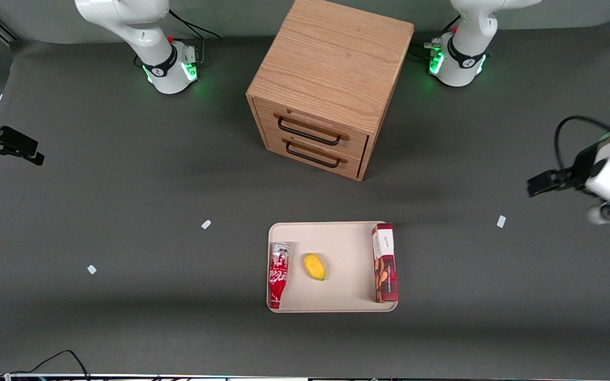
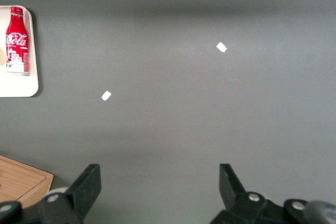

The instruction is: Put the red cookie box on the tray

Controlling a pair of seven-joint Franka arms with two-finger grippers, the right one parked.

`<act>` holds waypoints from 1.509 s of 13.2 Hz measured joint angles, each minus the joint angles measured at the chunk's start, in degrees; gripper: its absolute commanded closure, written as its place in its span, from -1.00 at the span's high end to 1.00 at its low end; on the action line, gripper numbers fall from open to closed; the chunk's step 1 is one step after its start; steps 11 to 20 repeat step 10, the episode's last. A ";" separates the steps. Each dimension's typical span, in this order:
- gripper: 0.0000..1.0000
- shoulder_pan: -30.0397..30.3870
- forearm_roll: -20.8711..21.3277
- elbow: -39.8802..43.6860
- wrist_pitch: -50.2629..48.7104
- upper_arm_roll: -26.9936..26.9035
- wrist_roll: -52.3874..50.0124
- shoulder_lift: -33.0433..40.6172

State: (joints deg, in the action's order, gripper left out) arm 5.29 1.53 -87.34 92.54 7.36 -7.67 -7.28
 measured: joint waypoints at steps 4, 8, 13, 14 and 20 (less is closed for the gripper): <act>1.00 4.40 -0.31 -4.91 -0.77 0.10 5.30 8.57; 1.00 4.80 -1.50 -7.32 -1.55 0.50 6.12 12.02; 1.00 4.80 -1.58 -7.49 -1.57 0.59 6.28 11.98; 1.00 4.80 -1.58 -7.49 -1.57 0.59 6.28 11.98; 1.00 4.80 -1.58 -7.49 -1.57 0.59 6.28 11.98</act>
